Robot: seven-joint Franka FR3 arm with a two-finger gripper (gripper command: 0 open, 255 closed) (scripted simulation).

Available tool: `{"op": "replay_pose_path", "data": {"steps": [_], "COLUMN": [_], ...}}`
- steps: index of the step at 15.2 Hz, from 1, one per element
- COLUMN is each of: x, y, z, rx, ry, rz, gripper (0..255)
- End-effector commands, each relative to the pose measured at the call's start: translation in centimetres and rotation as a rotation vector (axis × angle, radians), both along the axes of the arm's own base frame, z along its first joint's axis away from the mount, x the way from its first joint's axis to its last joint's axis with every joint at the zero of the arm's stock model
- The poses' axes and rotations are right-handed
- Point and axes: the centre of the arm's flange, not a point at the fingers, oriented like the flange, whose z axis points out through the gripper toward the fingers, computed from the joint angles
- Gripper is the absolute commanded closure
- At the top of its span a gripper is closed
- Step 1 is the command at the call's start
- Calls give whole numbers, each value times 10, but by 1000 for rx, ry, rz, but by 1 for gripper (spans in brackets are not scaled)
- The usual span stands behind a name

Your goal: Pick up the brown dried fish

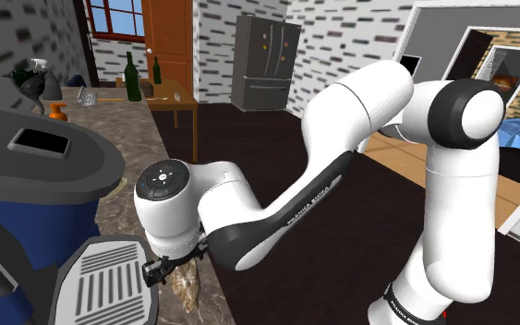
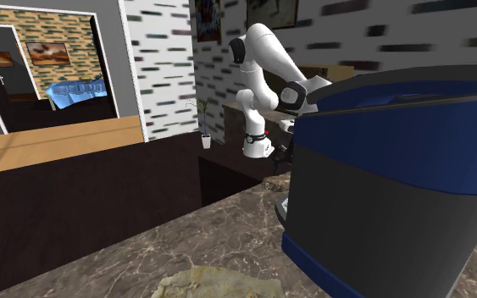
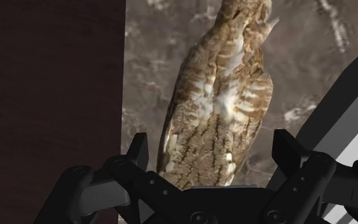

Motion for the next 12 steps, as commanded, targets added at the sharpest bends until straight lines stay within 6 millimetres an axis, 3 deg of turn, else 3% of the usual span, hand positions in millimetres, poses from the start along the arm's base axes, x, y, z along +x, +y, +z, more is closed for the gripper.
{"op": "replay_pose_path", "data": {"steps": [1, 2, 3, 7, 11, 12], "x": [1, 1, -1, -6, -9, 1], "y": [-4, -4, -3, 7, -2, -4], "z": [-16, -16, -15, -13, -10, -16], "rx": [2, 2, 3, 2, 2, 2], "ry": [12, 12, 12, 12, 11, 12], "rz": [1, 1, 1, 1, 0, 1], "gripper": [0, 0, 255, 255, 255, 255]}}
